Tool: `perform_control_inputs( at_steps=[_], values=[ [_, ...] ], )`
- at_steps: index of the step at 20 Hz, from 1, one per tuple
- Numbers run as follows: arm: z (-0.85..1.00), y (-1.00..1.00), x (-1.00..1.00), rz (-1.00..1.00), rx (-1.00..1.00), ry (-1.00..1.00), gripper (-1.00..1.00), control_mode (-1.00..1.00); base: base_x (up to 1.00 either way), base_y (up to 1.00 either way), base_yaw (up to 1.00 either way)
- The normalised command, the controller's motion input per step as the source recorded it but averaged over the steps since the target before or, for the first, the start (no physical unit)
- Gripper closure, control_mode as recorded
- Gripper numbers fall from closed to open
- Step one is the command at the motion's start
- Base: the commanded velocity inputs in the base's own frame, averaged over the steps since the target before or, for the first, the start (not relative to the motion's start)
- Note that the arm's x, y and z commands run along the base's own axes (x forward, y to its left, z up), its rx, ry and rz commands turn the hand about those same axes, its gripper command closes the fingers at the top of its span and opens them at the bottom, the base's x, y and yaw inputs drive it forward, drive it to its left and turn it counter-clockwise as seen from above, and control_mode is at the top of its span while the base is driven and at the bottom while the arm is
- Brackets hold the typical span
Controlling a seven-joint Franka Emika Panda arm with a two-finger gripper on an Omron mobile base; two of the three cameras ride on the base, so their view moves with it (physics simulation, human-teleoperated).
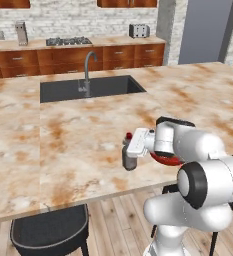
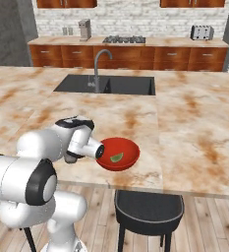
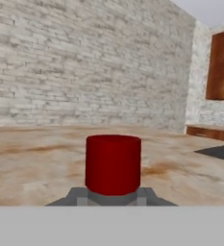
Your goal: There is a bowl on the dining counter. Grab a lemon wedge from the fridge and place it in the bowl. Then get the liquor bottle and glass cup from the cabinet and place them next to the bowl.
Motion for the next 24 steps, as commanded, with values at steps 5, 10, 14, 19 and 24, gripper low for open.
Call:
perform_control_inputs(
  at_steps=[5,10,14,19,24],
  values=[
    [-0.25,0.0,0.1,0.03,0.0,-0.04,1.0,-1.0,0.0,0.0,0.0],
    [-0.23,0.0,0.14,0.02,0.0,0.0,1.0,-1.0,0.0,0.0,0.0],
    [-0.52,0.25,-0.1,0.02,-0.08,-0.01,-1.0,-1.0,0.0,0.0,0.0],
    [0.17,0.17,-0.31,0.0,-0.04,-0.1,-1.0,-1.0,0.0,0.0,0.0],
    [0.61,0.14,-0.22,0.0,-0.07,-0.11,-1.0,-1.0,0.0,0.0,0.0]
  ],
)
